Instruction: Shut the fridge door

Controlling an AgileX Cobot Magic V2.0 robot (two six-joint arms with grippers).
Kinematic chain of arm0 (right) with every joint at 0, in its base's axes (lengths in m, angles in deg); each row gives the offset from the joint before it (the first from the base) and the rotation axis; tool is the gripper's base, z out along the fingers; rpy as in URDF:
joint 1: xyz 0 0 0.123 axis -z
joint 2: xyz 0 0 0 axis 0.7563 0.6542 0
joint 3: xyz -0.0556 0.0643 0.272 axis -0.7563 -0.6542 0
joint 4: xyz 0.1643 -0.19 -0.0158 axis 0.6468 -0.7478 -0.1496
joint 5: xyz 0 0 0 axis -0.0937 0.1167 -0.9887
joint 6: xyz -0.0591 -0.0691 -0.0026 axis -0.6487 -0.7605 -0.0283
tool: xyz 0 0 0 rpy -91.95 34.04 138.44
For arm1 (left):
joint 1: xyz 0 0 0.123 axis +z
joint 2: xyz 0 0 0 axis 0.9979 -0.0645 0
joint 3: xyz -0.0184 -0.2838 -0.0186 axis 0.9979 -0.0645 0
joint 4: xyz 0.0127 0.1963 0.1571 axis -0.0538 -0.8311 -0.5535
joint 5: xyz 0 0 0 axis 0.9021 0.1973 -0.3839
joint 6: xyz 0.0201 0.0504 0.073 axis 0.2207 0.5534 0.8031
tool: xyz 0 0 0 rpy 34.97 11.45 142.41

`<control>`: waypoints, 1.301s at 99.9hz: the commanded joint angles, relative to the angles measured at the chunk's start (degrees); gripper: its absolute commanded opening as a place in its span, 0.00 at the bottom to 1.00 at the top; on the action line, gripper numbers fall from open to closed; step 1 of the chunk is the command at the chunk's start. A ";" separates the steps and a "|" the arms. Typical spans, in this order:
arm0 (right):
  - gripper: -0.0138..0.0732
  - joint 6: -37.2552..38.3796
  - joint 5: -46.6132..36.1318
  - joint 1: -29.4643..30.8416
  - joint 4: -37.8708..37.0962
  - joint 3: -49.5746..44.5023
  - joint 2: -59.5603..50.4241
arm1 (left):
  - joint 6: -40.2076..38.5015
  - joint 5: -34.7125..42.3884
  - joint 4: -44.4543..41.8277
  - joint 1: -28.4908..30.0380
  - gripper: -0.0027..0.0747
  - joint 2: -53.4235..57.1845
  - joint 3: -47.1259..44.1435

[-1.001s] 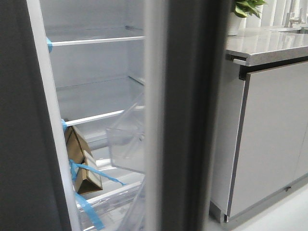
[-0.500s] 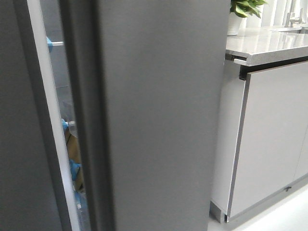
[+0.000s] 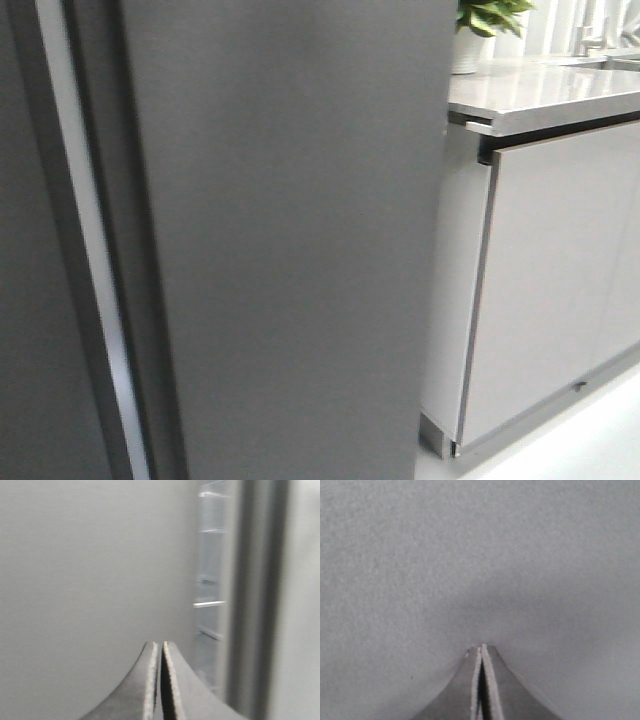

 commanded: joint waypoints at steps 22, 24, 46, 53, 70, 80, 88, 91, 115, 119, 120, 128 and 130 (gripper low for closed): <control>0.11 -0.58 -4.05 -0.97 -0.83 13.95 9.05 | -0.25 4.18 0.23 -0.36 0.01 0.97 -2.01; 0.11 -0.58 -3.55 -1.11 -0.83 14.61 9.56 | -0.25 4.18 0.23 -0.36 0.01 0.97 -2.01; 0.11 -0.58 -0.59 -1.76 -1.35 16.47 10.80 | -0.25 4.18 0.23 -0.36 0.01 0.97 -2.01; 0.11 -0.58 -0.54 -1.76 -1.50 16.47 10.80 | -0.25 4.18 0.23 -0.36 0.01 0.97 -2.01; 0.11 -0.58 -1.18 -1.85 -2.16 16.47 10.90 | -0.25 4.18 0.23 -0.36 0.01 0.97 -2.01; 0.11 -0.58 -0.60 -1.85 -2.16 16.47 10.90 | -0.25 4.18 0.23 -0.36 0.01 0.97 -2.01; 0.11 -0.58 2.24 -1.85 -3.14 16.47 10.04 | -0.25 4.18 0.23 -0.36 0.01 0.97 -2.01; 0.11 -0.58 3.38 -1.85 -4.24 16.47 9.45 | -0.25 4.18 0.23 -0.36 0.01 0.97 -2.01; 0.11 10.15 13.85 -1.74 -22.75 16.47 2.68 | -0.25 4.18 0.23 -0.36 0.01 0.97 -2.01; 0.11 12.42 15.99 -1.74 -27.43 16.47 1.34 | -0.25 4.18 0.23 -0.36 0.01 0.97 -2.01; 0.11 13.10 16.41 -1.74 -28.12 16.47 0.82 | -0.25 4.18 0.23 -0.36 0.01 0.97 -2.01; 0.11 14.11 21.63 -1.74 -34.05 16.47 -2.06 | -0.25 4.18 0.23 -0.36 0.01 0.97 -2.01; 0.11 14.34 22.45 -1.74 -35.05 16.47 -2.80 | -0.25 4.18 0.23 -0.36 0.01 0.97 -2.01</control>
